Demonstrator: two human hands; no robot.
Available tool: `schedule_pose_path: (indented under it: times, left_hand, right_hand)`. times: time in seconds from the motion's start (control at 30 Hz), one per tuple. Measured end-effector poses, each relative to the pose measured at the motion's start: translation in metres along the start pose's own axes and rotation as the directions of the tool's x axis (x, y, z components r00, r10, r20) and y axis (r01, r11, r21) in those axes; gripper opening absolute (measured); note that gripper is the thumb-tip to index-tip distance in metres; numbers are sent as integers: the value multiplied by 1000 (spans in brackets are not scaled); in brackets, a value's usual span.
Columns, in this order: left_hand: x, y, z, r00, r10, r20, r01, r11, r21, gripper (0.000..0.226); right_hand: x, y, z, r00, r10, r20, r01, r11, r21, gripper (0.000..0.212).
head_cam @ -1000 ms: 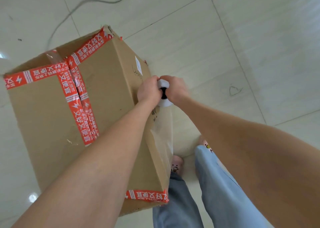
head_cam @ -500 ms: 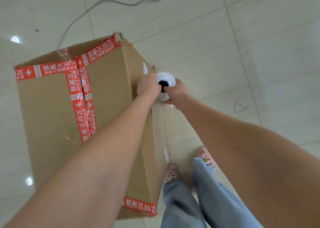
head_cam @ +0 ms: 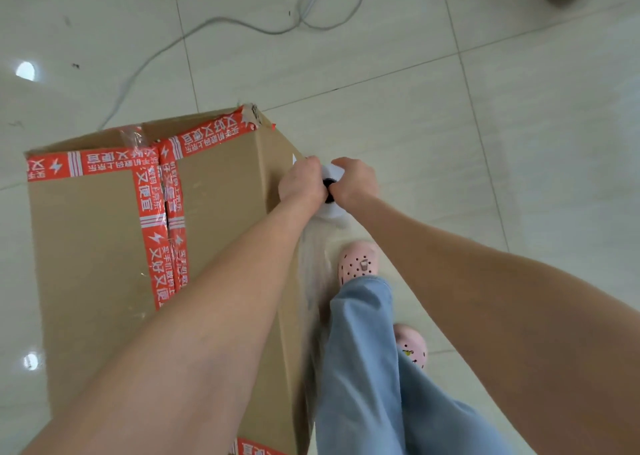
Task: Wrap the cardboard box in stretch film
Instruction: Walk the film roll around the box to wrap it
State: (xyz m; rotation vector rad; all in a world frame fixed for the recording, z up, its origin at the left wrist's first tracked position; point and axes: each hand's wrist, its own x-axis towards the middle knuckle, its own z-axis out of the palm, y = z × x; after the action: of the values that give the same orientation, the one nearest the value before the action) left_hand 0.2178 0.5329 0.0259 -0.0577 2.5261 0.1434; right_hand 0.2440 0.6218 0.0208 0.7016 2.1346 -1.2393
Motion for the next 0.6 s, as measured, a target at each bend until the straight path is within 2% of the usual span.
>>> schedule_pose_path:
  times: [0.13,0.2,0.27,0.33,0.4,0.5,0.6]
  left_hand:
    - [9,2,-12,988,-153,28,156,958,-239,27]
    - [16,-2,-18,968,-242,72,251,902,-352,32]
    - [20,-6,-20,962,-256,96,273,894,-356,36]
    - [23,-6,-21,979,-191,75,203,953,-223,34]
    - [25,-7,-24,996,-80,33,82,993,-84,28]
    - [33,-6,-31,992,128,10,-128,987,95,24]
    - [46,0,-42,963,268,36,-270,944,192,27]
  right_hand:
    - [8,-15,-8,997,-63,-53,57,992,-109,56]
    - [13,-18,-8,998,-14,-56,11,998,-54,62]
    - [17,-19,-6,992,117,37,-120,988,96,72]
    - [19,-20,-4,959,240,148,-271,933,239,71]
    - [23,-23,0,946,277,172,-316,907,278,63]
    - [32,-29,5,968,226,107,-242,955,172,55]
    - [40,-39,1,996,92,2,-92,993,70,36]
